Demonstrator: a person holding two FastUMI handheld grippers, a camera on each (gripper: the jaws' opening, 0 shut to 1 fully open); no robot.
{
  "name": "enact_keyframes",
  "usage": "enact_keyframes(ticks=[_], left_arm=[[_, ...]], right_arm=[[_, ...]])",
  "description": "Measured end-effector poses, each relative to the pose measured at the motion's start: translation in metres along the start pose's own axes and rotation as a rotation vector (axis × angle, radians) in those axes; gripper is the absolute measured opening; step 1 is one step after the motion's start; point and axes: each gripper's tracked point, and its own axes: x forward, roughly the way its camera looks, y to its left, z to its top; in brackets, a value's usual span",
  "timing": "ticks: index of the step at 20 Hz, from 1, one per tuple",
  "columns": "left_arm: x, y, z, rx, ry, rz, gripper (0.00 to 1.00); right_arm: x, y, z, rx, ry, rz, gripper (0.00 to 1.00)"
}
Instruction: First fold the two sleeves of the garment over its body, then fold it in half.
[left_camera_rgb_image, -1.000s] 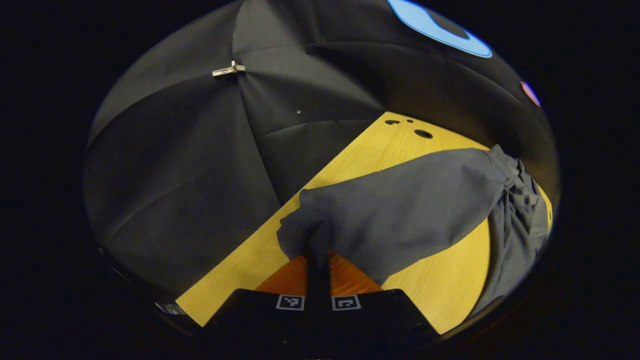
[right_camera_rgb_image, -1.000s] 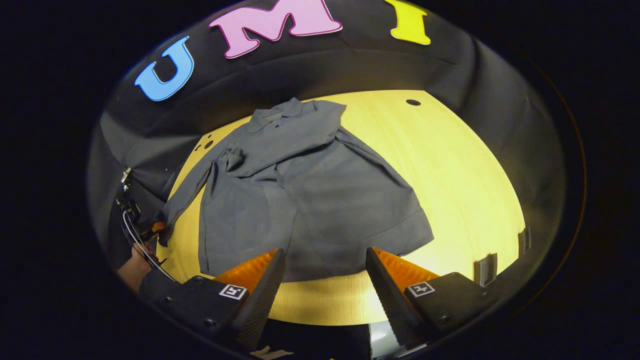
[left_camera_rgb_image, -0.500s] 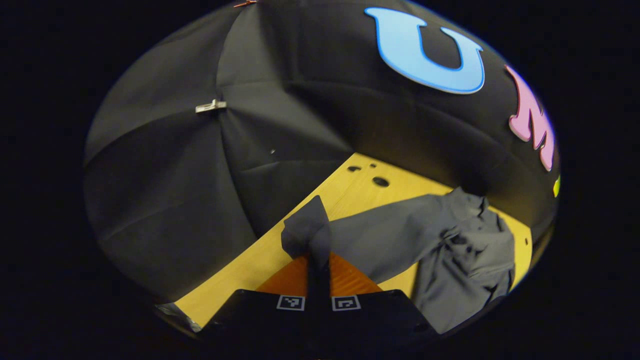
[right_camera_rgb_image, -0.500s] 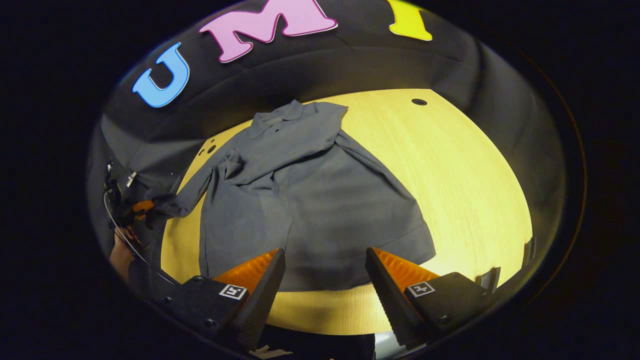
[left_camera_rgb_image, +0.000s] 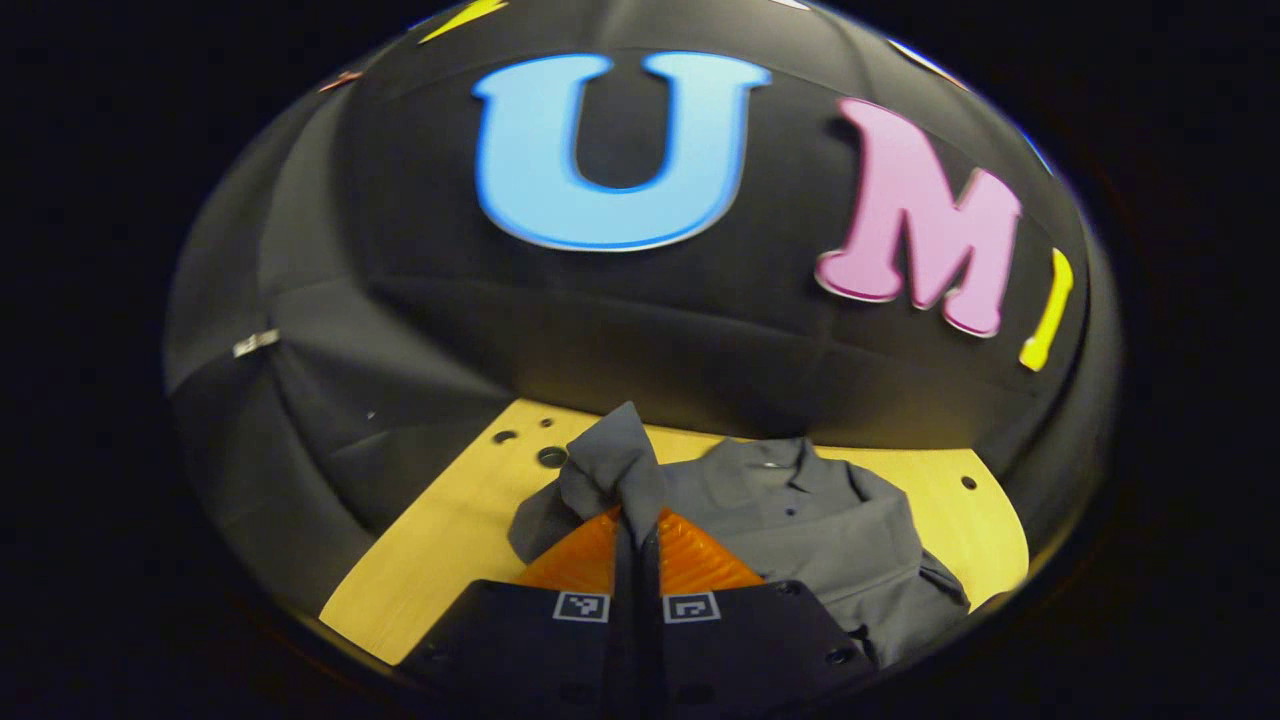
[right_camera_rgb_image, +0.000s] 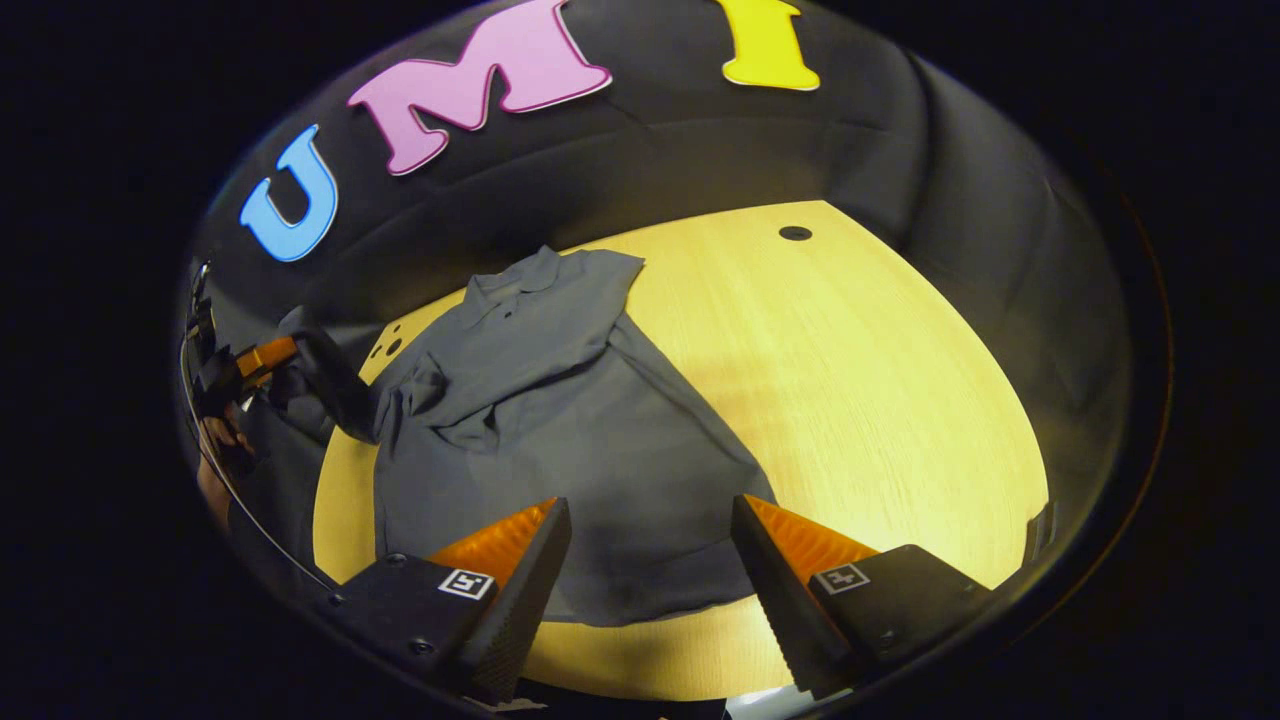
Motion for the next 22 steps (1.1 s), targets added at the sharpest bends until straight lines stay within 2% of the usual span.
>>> enact_keyframes(ticks=[3, 7, 12, 17, 22], left_arm=[[0.019, -0.073, -0.009, -0.052, 0.018, -0.104, 0.05], [0.035, -0.155, -0.03, -0.047, 0.047, -0.233, 0.05], [0.057, -0.233, -0.057, -0.045, 0.098, -0.335, 0.05], [0.076, -0.282, -0.083, -0.021, 0.157, -0.397, 0.05], [0.095, -0.301, -0.114, 0.019, 0.22, -0.391, 0.06]], right_arm=[[0.002, -0.02, -0.007, 0.01, 0.028, -0.008, 0.99], [0.003, -0.044, -0.014, 0.004, 0.066, -0.018, 0.99], [0.016, -0.058, -0.009, 0.025, 0.076, -0.014, 0.99], [0.026, -0.061, -0.008, 0.034, 0.089, -0.003, 0.99], [0.037, -0.063, -0.011, 0.031, 0.111, -0.006, 0.99]])
